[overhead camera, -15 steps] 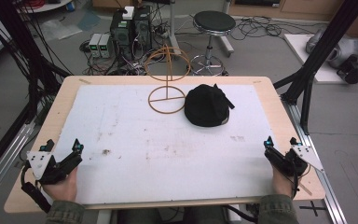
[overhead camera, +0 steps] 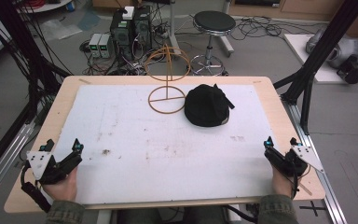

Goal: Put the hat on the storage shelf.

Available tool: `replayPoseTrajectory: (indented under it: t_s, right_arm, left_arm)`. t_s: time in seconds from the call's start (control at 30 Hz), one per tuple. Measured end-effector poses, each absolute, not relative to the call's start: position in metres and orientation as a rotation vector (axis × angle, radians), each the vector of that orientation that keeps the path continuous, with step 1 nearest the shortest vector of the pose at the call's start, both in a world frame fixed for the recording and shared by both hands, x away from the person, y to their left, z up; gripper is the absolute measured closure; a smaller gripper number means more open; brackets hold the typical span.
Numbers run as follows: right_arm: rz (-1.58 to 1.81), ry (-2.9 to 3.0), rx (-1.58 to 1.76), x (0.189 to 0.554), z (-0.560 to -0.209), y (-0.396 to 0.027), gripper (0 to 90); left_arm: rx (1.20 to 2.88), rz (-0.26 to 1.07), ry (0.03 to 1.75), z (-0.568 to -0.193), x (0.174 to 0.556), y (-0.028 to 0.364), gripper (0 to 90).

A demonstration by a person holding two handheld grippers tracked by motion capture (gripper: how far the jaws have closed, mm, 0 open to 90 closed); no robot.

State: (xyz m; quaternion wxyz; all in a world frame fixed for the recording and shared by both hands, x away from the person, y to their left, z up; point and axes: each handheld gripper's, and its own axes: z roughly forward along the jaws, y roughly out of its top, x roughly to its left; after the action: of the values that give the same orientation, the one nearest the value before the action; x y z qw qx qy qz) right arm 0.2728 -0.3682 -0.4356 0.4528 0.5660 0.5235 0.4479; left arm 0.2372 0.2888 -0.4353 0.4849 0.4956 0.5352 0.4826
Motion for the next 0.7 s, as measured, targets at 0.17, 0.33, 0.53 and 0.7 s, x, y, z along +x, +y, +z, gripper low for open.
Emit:
replayPoseTrajectory:
  t_s: [0.17,0.33,0.53,0.7]
  right_arm:
    - [1.105,1.294,1.395,0.2730,-0.4357,-0.3684,16.2]
    - [1.101,1.296,1.392,0.2735,-0.4360,-0.3684,16.2]
    - [1.104,1.301,1.391,0.2740,-0.4362,-0.3674,16.2]
    - [1.106,1.312,1.388,0.2747,-0.4366,-0.3659,16.2]
  left_arm:
    - [1.210,1.175,1.302,-0.4354,0.2373,0.2890,17.5]
    - [1.214,1.173,1.303,-0.4353,0.2373,0.2890,17.5]
    - [1.214,1.171,1.303,-0.4354,0.2376,0.2888,17.5]
    - [1.218,1.168,1.301,-0.4355,0.2378,0.2888,17.5]
